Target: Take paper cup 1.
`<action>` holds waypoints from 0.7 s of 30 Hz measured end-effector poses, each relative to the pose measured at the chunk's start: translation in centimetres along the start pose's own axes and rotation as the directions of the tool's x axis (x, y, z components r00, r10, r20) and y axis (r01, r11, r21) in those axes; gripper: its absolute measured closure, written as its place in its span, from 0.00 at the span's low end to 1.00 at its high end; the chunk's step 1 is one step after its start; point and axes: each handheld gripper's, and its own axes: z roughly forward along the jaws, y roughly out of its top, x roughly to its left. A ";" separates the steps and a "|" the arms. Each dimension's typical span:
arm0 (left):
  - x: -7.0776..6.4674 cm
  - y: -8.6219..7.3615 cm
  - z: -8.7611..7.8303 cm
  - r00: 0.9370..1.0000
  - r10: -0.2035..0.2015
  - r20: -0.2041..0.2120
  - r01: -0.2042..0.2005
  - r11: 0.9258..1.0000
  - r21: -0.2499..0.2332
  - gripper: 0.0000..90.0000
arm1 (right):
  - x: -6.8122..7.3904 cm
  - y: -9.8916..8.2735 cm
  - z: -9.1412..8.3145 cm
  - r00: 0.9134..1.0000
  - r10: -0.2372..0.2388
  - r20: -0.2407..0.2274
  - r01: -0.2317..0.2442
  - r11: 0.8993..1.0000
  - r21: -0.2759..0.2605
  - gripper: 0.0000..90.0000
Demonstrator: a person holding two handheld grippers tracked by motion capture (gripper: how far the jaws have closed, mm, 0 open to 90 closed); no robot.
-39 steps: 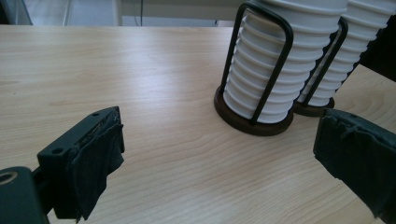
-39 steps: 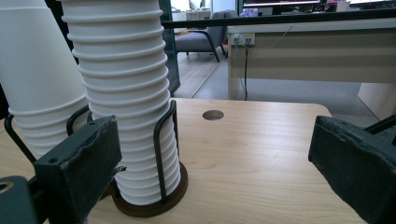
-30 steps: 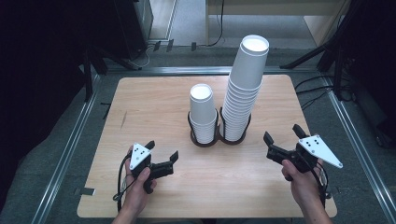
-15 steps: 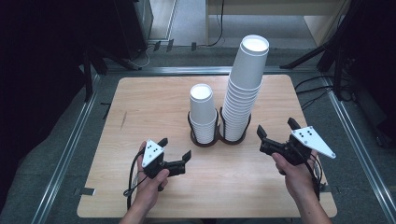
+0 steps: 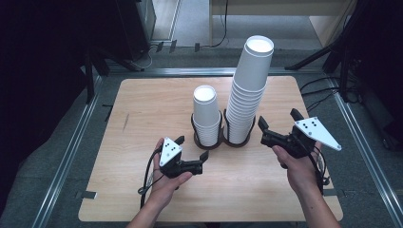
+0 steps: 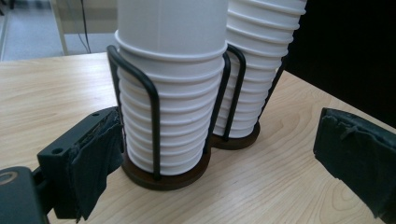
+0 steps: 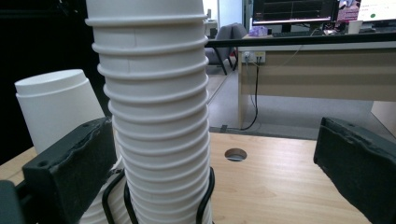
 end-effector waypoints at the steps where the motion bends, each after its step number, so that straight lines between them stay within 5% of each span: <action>1: -0.1 0.1 0.1 1.000 0.002 0.003 -0.002 1.000 0.002 0.02 | 0.1 0.2 0.1 1.000 0.000 -0.002 0.000 1.000 -0.001 0.00; 21: -3.6 1.5 3.2 0.996 0.033 0.078 -0.034 0.999 0.004 0.01 | 1.6 3.3 1.8 0.999 0.003 -0.036 -0.004 0.999 -0.032 0.00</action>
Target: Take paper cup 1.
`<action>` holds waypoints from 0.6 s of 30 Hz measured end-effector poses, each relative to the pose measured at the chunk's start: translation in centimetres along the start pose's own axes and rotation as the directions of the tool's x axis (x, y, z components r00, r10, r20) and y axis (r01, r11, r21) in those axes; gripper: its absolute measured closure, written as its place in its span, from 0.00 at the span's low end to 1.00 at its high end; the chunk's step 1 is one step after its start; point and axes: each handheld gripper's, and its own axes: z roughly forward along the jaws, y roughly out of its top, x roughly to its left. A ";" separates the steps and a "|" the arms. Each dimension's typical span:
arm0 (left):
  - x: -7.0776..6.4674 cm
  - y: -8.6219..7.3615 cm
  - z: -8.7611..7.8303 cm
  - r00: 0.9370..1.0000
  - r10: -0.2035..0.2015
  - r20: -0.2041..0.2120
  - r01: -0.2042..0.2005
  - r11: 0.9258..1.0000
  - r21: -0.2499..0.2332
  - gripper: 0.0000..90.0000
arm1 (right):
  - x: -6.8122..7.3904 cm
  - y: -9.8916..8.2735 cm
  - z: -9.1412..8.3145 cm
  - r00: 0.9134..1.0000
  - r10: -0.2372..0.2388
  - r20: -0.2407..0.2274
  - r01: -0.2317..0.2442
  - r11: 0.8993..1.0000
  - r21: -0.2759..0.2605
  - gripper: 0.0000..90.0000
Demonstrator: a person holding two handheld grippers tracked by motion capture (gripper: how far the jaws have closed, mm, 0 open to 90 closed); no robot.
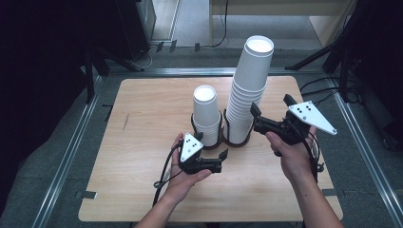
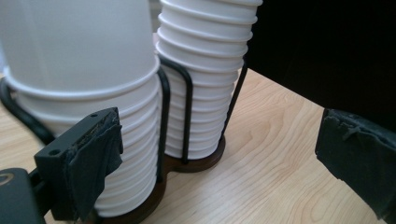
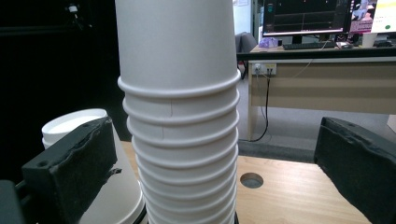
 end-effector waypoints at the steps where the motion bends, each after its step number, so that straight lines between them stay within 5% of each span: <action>1: -0.1 0.1 0.2 1.000 -0.001 0.005 0.001 1.000 0.002 0.01 | 0.0 0.1 0.1 1.000 0.005 0.000 -0.005 1.000 0.000 0.00; 18: -1.4 1.5 3.3 1.000 0.021 0.011 -0.020 1.000 -0.018 0.01 | 0.7 2.3 1.3 1.000 0.000 -0.021 -0.001 1.000 -0.017 0.00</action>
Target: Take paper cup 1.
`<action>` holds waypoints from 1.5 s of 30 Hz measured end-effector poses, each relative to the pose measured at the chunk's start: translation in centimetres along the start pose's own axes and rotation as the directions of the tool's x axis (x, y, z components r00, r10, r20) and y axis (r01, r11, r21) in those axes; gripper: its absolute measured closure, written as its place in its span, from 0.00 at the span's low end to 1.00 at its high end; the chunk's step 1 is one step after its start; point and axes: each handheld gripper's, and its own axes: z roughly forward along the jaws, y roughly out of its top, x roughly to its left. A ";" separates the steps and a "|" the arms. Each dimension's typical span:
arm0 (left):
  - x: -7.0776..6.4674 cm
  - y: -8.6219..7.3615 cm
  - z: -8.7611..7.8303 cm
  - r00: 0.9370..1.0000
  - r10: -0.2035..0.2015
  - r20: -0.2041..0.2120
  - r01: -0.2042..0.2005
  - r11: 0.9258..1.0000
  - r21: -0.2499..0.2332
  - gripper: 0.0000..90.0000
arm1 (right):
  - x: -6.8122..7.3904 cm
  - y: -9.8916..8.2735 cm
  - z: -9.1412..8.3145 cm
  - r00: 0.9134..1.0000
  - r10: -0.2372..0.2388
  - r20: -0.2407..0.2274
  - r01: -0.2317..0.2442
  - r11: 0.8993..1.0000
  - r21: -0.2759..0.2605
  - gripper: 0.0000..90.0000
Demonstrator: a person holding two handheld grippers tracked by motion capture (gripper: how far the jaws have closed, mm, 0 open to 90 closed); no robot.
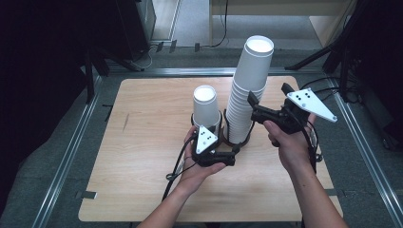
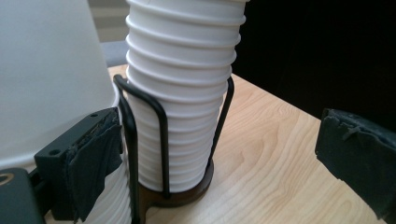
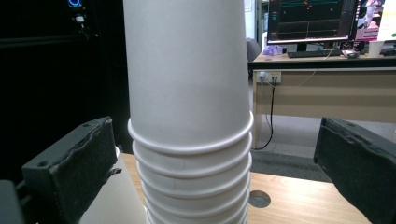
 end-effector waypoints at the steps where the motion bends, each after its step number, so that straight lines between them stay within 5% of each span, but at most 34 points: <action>1: -0.1 0.1 0.2 1.000 0.004 -0.002 -0.004 1.000 -0.003 0.01 | 0.1 0.0 0.1 1.000 0.001 -0.002 -0.001 1.000 -0.001 0.00; 23: -1.1 0.6 2.9 0.996 0.052 -0.078 -0.054 0.998 -0.026 0.01 | 1.3 1.3 2.3 1.000 -0.014 -0.010 0.014 1.000 0.014 0.00; 45: -1.9 2.0 4.3 0.994 0.028 -0.102 -0.035 0.997 -0.068 0.01 | 1.7 2.2 4.5 1.000 -0.021 -0.001 0.021 0.999 0.029 0.00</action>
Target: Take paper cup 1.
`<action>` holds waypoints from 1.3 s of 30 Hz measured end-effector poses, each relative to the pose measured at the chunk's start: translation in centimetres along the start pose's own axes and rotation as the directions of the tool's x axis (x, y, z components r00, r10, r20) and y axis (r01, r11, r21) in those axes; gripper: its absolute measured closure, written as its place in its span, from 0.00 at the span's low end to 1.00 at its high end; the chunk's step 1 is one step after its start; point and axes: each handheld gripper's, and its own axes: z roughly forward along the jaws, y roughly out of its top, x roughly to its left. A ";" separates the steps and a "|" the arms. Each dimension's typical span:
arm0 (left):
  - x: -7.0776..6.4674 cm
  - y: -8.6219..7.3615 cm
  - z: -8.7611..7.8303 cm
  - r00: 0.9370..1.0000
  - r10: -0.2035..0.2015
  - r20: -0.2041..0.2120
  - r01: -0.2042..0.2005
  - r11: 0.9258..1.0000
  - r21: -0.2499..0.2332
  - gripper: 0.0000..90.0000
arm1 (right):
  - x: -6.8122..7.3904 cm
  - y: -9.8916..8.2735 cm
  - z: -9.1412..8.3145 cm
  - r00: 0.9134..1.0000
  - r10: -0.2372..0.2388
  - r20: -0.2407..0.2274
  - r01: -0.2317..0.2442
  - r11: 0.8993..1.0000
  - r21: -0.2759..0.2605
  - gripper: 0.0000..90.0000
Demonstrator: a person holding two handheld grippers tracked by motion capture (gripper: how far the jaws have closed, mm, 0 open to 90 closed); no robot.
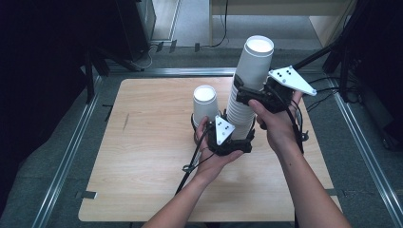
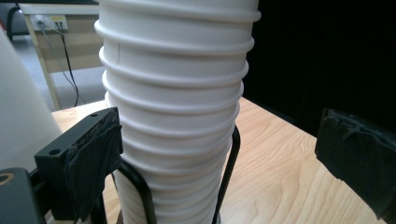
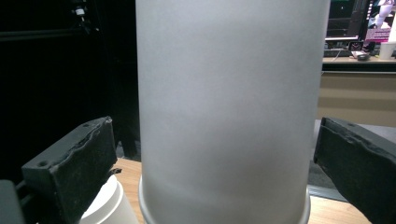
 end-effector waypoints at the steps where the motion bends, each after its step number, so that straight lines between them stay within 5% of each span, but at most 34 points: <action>1: 0.0 0.0 0.0 1.000 0.000 0.000 0.000 1.000 0.000 0.01 | 0.0 0.0 0.1 1.000 0.003 0.006 -0.003 1.000 0.002 0.00; 14: -0.5 0.8 1.2 0.996 -0.003 -0.093 0.000 0.999 -0.032 0.01 | -0.5 0.2 0.8 1.000 0.019 0.009 -0.020 1.000 0.017 0.07; 21: -0.5 1.1 1.9 0.987 -0.006 -0.160 0.000 0.999 -0.033 0.02 | -0.2 0.2 1.0 1.000 0.021 0.015 -0.021 0.999 0.025 0.11; 39: -0.5 1.4 1.7 0.991 -0.020 -0.132 0.012 0.998 -0.064 0.02 | -0.5 0.5 0.8 1.000 0.012 -0.009 -0.012 1.000 0.018 0.13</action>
